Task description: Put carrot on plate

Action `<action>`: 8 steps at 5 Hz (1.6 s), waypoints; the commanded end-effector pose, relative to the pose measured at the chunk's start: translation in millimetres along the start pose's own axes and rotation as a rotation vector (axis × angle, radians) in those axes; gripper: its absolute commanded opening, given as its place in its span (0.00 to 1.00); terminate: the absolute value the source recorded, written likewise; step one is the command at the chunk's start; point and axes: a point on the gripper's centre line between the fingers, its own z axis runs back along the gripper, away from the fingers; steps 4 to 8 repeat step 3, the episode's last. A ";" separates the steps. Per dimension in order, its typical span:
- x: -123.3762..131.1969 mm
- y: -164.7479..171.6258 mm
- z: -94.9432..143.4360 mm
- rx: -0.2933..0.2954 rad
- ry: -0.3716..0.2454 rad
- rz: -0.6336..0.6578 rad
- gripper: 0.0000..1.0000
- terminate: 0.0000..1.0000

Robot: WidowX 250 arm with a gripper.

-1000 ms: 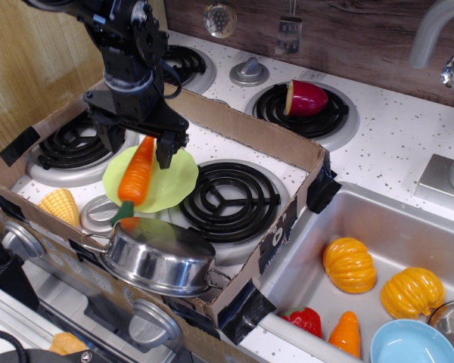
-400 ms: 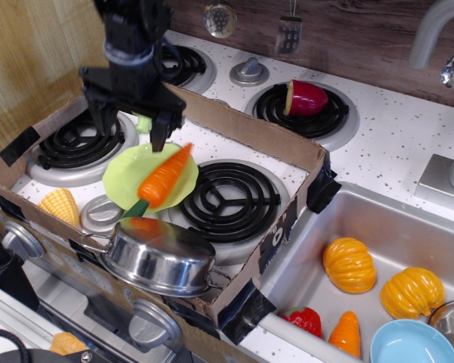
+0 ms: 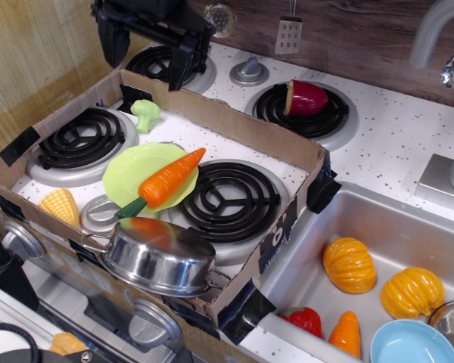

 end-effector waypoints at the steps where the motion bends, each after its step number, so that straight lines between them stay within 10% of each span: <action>1: 9.6 4.8 17.3 0.001 -0.054 0.026 1.00 0.00; 2: 9.6 4.8 17.3 0.001 -0.054 0.026 1.00 0.00; 3: 9.6 4.8 17.3 0.001 -0.054 0.026 1.00 1.00; 8: 9.6 4.8 17.3 0.001 -0.054 0.026 1.00 1.00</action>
